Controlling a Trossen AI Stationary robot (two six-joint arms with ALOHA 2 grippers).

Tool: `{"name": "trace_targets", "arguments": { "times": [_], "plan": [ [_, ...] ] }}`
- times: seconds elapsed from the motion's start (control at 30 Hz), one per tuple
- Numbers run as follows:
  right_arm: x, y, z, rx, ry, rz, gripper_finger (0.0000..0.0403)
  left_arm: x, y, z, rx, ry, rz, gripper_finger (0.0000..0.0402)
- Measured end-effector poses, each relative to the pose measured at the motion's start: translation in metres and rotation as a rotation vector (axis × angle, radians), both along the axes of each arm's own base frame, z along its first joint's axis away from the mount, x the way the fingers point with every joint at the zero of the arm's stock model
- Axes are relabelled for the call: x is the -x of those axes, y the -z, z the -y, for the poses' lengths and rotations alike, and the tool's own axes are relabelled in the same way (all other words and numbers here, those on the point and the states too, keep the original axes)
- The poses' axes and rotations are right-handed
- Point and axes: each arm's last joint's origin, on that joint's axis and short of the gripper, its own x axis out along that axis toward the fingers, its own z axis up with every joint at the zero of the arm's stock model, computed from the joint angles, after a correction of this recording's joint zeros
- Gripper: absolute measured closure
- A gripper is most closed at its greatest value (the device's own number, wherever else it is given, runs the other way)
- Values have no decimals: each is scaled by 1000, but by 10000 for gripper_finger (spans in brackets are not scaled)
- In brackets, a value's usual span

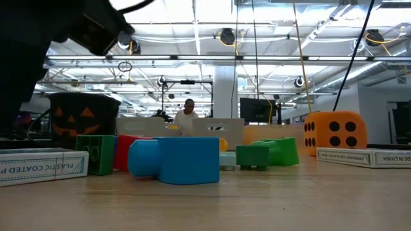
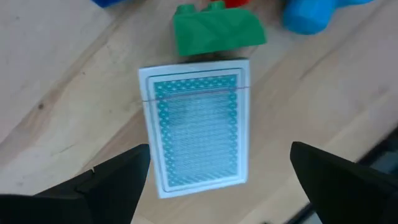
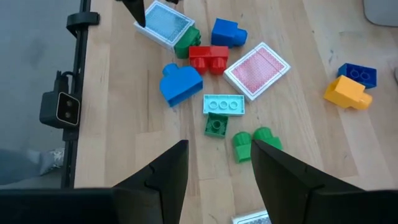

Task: Pick & Place Toys
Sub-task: Put the blue deck of cards into the right gray bin

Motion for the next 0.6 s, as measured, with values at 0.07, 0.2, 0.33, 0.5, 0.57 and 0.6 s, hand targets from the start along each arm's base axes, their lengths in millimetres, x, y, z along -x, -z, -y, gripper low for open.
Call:
{"name": "trace_targets", "arguments": {
  "times": [0.07,0.2,0.33,0.5,0.57,0.6],
  "plan": [
    [0,0,0,0,0,0,236,0,6,0,-13,6,-22,9],
    [0,0,0,0,1,0,236,-2,13,2,-11,9,-50,9],
    [0,0,0,0,0,0,236,-3,19,2,-13,10,-64,9],
    [0,0,0,1,-1,0,236,-6,23,2,-20,0,-51,9],
    [0,0,0,1,0,-1,236,-7,27,3,-28,3,-56,9],
    [0,0,0,1,0,-1,236,-8,28,3,-27,2,-61,9]
  ]
}}
